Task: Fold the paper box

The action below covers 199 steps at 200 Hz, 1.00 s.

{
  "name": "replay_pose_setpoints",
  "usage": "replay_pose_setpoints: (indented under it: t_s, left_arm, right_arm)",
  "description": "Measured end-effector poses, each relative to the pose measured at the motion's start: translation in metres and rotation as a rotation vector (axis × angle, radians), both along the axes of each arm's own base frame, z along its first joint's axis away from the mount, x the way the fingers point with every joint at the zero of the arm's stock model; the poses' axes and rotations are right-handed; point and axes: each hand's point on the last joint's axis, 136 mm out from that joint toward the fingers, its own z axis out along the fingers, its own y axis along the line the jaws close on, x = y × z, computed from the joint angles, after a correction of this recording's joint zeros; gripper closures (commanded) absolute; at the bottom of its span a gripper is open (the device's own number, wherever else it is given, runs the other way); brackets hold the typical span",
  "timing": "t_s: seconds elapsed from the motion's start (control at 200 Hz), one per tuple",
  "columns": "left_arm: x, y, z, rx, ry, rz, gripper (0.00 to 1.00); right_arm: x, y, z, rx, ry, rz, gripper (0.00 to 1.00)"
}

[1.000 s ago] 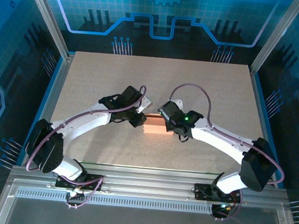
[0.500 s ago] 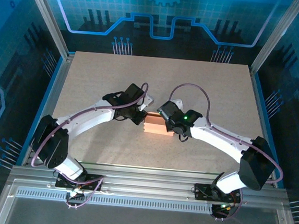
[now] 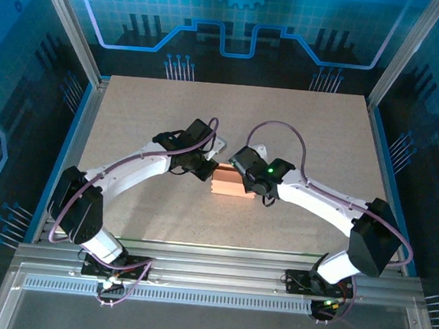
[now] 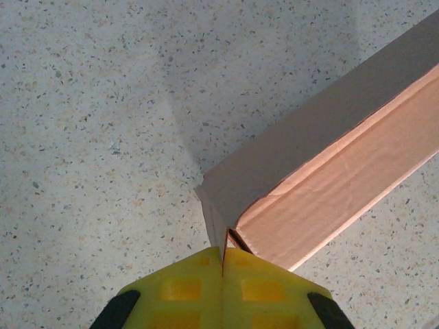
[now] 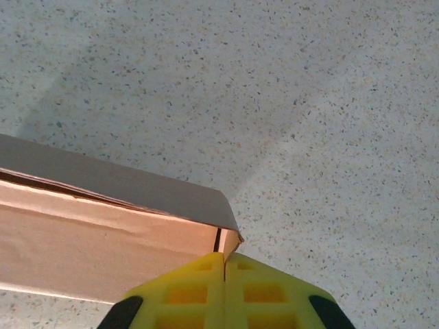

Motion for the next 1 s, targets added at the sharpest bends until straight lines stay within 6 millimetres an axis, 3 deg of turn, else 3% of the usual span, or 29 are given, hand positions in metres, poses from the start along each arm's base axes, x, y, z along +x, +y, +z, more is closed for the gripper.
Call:
replay_pose_setpoints:
  t_s: [0.14, 0.996]
  left_arm:
    - [-0.001, 0.001, 0.000, 0.003, 0.003, 0.001, 1.00]
    - [0.013, -0.002, 0.003, -0.044, 0.072, 0.132, 1.00]
  right_arm:
    - [0.002, 0.002, 0.007, 0.005, 0.012, 0.006, 1.00]
    - [0.001, 0.001, -0.002, -0.009, 0.085, -0.010, 1.00]
